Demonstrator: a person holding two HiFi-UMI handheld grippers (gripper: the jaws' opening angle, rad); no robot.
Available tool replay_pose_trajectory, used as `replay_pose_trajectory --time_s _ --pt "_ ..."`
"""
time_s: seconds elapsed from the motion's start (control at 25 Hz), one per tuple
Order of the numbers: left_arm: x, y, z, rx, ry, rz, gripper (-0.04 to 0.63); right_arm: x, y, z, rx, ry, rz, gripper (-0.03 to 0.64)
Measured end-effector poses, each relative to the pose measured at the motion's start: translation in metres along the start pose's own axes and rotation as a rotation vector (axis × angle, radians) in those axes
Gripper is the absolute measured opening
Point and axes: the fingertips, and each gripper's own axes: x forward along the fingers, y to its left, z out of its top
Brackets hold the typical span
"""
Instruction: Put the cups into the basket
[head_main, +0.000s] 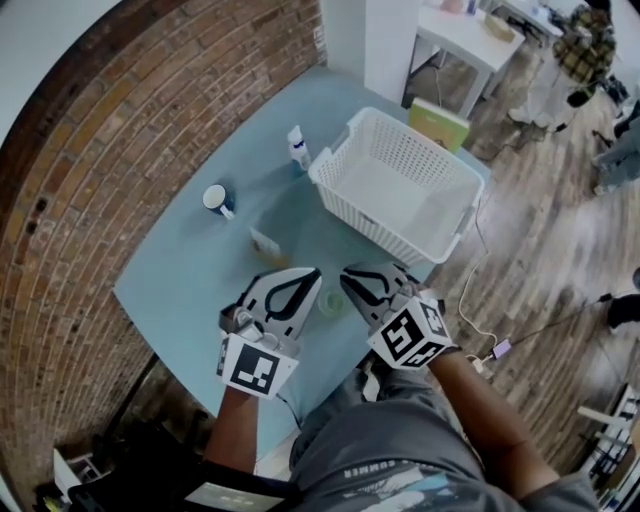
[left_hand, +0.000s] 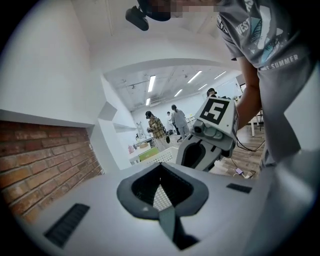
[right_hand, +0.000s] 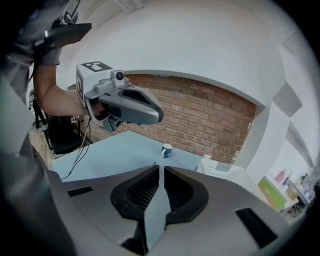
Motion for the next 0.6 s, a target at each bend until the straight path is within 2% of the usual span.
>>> replay_pose_trajectory --time_s 0.12,0.6 --pt "0.009 0.002 -0.007 -0.026 0.024 0.005 0.002 0.022 0.011 -0.023 0.033 0.048 0.091 0.071" --pt "0.04 0.021 -0.025 -0.087 0.07 0.037 0.015 0.086 0.048 -0.117 0.043 0.264 0.345 0.101"
